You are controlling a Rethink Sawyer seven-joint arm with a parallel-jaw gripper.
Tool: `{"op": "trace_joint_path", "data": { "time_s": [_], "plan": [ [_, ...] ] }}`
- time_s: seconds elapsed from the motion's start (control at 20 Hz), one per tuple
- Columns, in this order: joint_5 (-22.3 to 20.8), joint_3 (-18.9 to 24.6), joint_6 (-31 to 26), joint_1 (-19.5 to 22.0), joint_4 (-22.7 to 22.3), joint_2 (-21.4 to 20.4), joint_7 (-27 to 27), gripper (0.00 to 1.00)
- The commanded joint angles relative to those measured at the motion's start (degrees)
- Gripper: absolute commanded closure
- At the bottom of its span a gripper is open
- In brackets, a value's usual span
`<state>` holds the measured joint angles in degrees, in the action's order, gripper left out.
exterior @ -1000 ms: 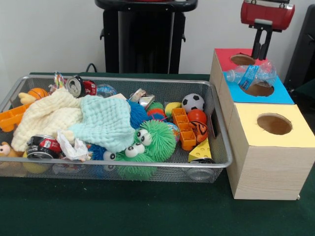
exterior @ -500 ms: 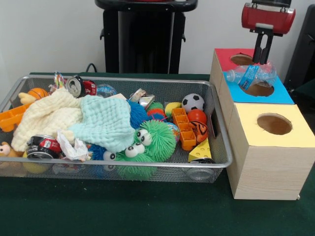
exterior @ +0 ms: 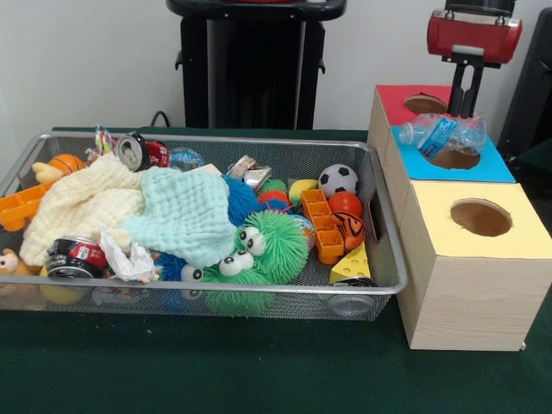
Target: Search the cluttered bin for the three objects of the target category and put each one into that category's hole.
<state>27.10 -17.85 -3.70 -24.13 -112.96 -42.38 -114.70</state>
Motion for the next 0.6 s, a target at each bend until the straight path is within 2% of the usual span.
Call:
{"op": "trace_joint_path", "data": {
  "time_s": [0.05,0.4,0.6],
  "plan": [
    [-1.4,5.3,3.0,1.8,-4.6,3.4,-11.3,1.0],
    [-1.9,6.1,3.9,2.7,-5.3,3.2,-11.0,1.0],
    [-1.7,5.6,2.3,2.5,-5.5,2.1,-10.6,1.0]
  ]
}}
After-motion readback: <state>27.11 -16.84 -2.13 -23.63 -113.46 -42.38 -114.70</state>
